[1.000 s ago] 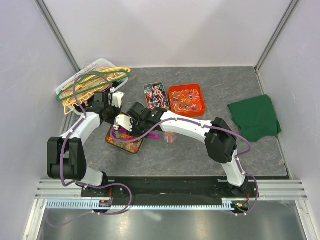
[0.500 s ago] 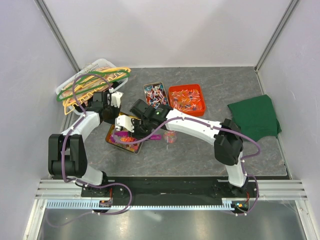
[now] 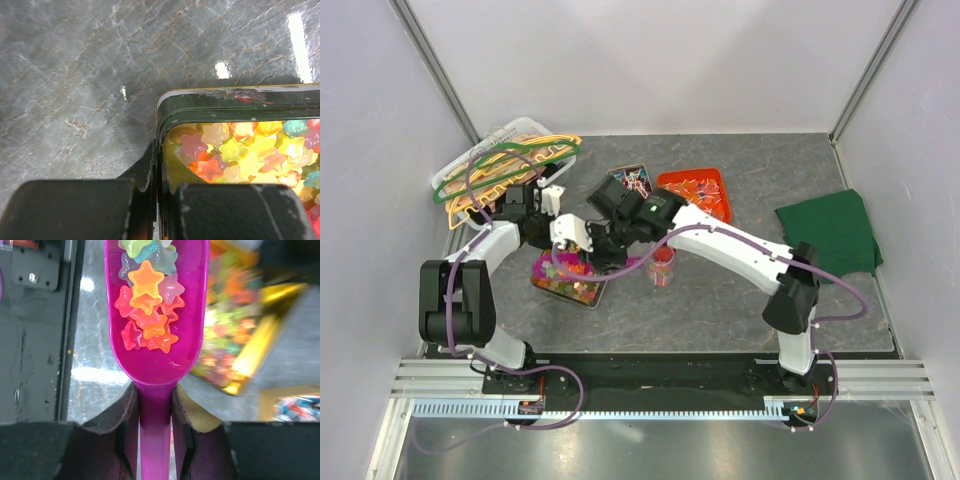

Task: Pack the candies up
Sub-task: Scoop the fake candies from the storage box, then place the fake candies in the packing bottle.

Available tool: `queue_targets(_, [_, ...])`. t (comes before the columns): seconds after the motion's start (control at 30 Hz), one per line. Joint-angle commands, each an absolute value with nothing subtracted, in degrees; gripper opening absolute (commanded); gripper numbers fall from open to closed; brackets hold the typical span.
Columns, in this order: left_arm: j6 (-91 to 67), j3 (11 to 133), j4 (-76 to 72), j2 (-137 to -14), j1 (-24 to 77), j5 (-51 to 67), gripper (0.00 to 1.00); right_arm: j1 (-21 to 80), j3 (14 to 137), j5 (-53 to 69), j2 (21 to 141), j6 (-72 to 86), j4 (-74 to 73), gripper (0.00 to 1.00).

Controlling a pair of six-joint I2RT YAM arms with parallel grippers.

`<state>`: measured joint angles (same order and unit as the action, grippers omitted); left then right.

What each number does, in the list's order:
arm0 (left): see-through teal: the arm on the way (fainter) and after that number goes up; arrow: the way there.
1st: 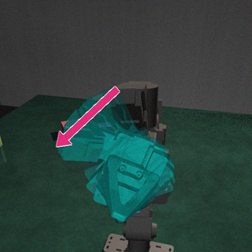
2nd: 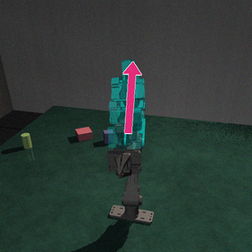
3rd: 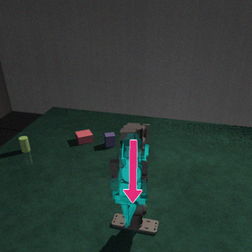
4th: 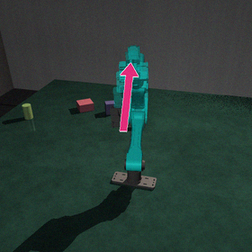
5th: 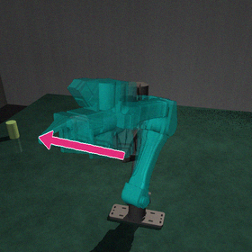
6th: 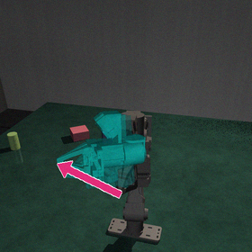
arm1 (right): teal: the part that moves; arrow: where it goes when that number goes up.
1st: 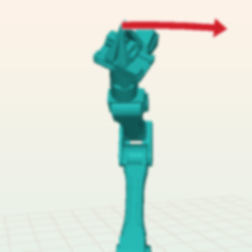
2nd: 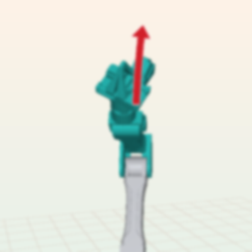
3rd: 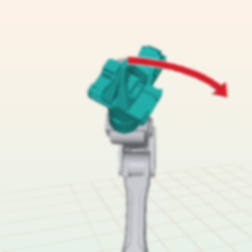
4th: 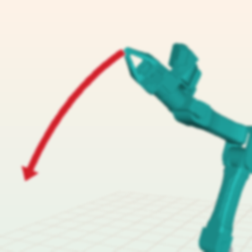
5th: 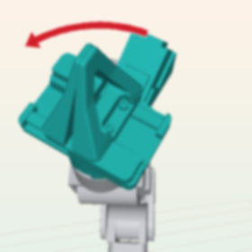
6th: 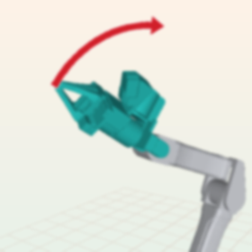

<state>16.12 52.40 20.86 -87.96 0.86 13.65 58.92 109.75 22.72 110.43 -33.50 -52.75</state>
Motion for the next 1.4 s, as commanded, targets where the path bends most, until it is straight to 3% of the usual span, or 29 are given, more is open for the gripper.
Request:
queue_targets(0.0, [14.6, 54.1, 19.9, -89.9, 0.6, 15.7, 0.02, 56.0, 116.2, 22.3, 103.4, -36.2, -54.3, 0.0])
queue_targets(0.27, [14.8, 55.2, 21.3, -92.1, 0.6, 15.0, 0.02, 45.6, 109.2, 19.1, 96.0, -40.3, -54.1, 0.0])
queue_targets(0.5, [14.9, 55.4, 21.9, -92.2, 0.7, 15.1, 0.02, 30.6, 96.3, 42.9, 86.3, -37.4, -48.7, 0.0])
queue_targets(0.73, [14.9, 55.1, 22.1, -91.3, 0.6, 14.9, 0.02, 30.1, 92.1, 31.6, 84.2, -41.1, -49.4, 0.0])
queue_targets(0.87, [14.9, 55.2, 22.1, -91.2, 0.6, 15.0, 0.02, 28.2, 89.6, 37.8, 83.0, -41.9, -50.8, 0.0])
queue_targets(1.37, [15.2, 54.7, 21.8, -90.6, 0.5, 14.9, 0.02, 30.8, 92.6, 10.1, 84.9, -55.5, -64.9, 0.0])
